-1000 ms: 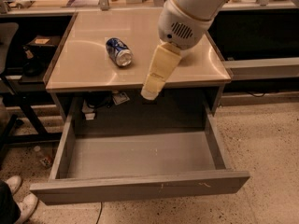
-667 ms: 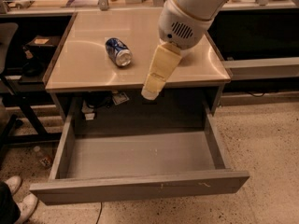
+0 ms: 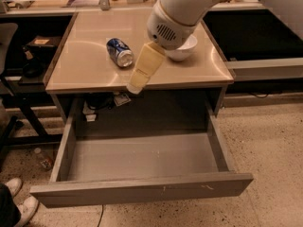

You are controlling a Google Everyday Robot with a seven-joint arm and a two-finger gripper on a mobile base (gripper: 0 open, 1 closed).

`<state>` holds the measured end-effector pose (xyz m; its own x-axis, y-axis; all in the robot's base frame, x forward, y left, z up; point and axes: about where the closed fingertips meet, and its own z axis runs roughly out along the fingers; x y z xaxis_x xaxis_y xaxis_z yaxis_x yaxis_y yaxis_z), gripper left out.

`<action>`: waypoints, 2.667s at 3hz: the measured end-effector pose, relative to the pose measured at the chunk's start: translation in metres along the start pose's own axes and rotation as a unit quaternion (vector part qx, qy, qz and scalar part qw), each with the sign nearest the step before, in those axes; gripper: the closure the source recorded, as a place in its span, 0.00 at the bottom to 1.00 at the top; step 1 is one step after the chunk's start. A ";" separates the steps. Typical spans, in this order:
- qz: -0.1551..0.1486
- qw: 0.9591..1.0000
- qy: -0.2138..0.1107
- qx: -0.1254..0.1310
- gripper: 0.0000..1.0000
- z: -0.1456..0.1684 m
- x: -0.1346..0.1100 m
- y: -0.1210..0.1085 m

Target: Place pepsi can into top drawer

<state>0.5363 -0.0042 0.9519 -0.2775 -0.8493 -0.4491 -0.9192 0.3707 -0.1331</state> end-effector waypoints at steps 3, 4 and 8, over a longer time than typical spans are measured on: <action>0.042 0.999 -0.023 0.010 0.00 0.033 -0.042 -0.034; 0.074 0.996 -0.048 0.000 0.00 0.066 -0.095 -0.076; 0.105 0.993 -0.062 0.002 0.00 0.112 -0.149 -0.112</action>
Offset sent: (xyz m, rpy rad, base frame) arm 0.0309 0.0139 -0.0021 0.0127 -0.0025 -0.0459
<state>0.7122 0.1230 0.9351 -0.4254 -0.7005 -0.5730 -0.8440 0.5356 -0.0281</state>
